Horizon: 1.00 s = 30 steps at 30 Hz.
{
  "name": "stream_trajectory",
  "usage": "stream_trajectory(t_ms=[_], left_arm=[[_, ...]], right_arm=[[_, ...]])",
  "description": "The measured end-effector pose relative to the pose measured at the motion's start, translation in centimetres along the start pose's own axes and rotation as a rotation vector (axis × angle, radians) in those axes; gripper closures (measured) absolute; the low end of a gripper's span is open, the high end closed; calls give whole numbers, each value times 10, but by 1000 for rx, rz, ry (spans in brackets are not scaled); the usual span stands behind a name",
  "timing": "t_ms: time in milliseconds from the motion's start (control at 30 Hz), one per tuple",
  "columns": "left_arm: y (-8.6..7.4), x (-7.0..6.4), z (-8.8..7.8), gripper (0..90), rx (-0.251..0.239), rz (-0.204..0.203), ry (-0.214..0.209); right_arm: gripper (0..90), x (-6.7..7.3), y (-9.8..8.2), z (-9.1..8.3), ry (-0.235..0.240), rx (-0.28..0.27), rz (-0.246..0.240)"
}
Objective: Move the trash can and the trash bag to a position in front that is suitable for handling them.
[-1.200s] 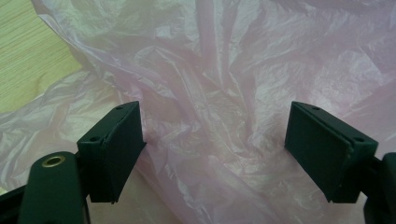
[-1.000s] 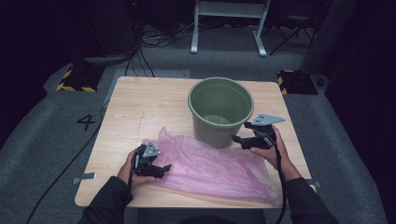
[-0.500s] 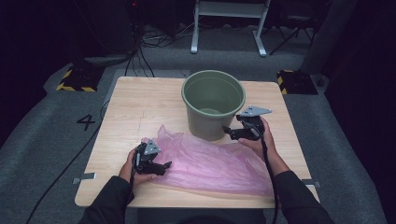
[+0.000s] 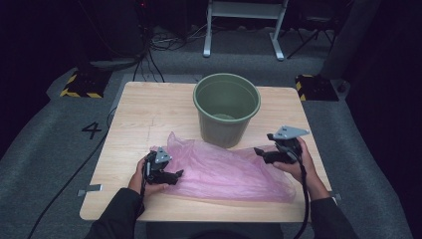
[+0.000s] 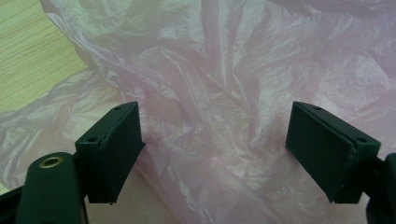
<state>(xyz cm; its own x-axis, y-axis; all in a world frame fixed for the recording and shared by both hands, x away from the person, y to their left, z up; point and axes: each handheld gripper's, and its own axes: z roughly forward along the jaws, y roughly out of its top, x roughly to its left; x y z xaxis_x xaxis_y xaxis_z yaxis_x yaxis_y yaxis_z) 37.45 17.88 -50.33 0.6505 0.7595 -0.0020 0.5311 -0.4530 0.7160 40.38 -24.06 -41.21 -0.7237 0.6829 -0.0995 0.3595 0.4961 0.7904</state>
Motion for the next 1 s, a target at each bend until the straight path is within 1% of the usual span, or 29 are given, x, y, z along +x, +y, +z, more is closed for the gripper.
stream_trajectory(t_ms=[33, 67, 133, 167, 200, 233, 267, 300, 333, 400, 433, 467, 567, 633, 667, 733, 800, 833, 900, 967, 1000], left_arm=[[0, 0, 0, 183, 0, 0, 0], [2, 0, 2, 183, 0, -4, 4], [4, -1, 4, 183, 0, -4, 8], [4, -1, 4, 183, 0, -4, 8], [6, -2, 6, 184, -2, -9, 11], [6, -2, 6, 184, -2, -9, 11], [8, -2, 8, 183, 0, -11, 13], [8, -2, 8, 184, 0, -11, 13], [10, -3, 10, 183, -3, -8, 18], [12, -4, 13, 184, -1, -16, 14], [12, -4, 13, 183, -1, -16, 14], [15, -5, 15, 184, 1, -13, 19], [19, -7, 19, 184, -1, -21, 25], [20, -8, 21, 184, -1, -27, 28], [21, -9, 22, 184, -2, -28, 32], [24, -10, 24, 184, 0, -27, 31], [26, -11, 26, 185, 0, -24, 32], [27, -11, 27, 185, -6, -21, 31], [28, -13, 29, 186, -3, -21, 29], [29, -13, 30, 186, -1, -20, 26], [31, -13, 32, 185, -1, -21, 20]], right_arm=[[251, 0, 0, 0, 0, 0, 0], [251, 6, -14, -13, 24, -6, 5], [250, 11, -26, -24, 49, -28, 26], [250, 11, -26, -24, 49, -28, 26], [250, 19, -36, -31, 66, -43, 43], [250, 19, -36, -31, 66, -43, 43], [250, 28, -40, -31, 72, -33, 30], [250, 28, -40, -31, 72, -33, 30], [250, 39, -41, -32, 90, -43, 10], [237, 50, -41, -30, 114, -48, -9], [237, 50, -41, -30, 114, -48, -9], [232, 61, -39, -26, 135, -52, -32], [223, 76, -40, -15, 147, -31, -55], [213, 87, -43, -7, 182, -21, -64], [206, 92, -45, -3, 188, -3, -81], [201, 102, -49, 6, 180, 19, -102], [199, 107, -53, 16, 175, 44, -114], [200, 109, -55, 20, 172, 49, -111], [200, 111, -57, 28, 154, 69, -123], [201, 111, -58, 31, 149, 71, -127], [205, 108, -59, 37, 133, 77, -126]])
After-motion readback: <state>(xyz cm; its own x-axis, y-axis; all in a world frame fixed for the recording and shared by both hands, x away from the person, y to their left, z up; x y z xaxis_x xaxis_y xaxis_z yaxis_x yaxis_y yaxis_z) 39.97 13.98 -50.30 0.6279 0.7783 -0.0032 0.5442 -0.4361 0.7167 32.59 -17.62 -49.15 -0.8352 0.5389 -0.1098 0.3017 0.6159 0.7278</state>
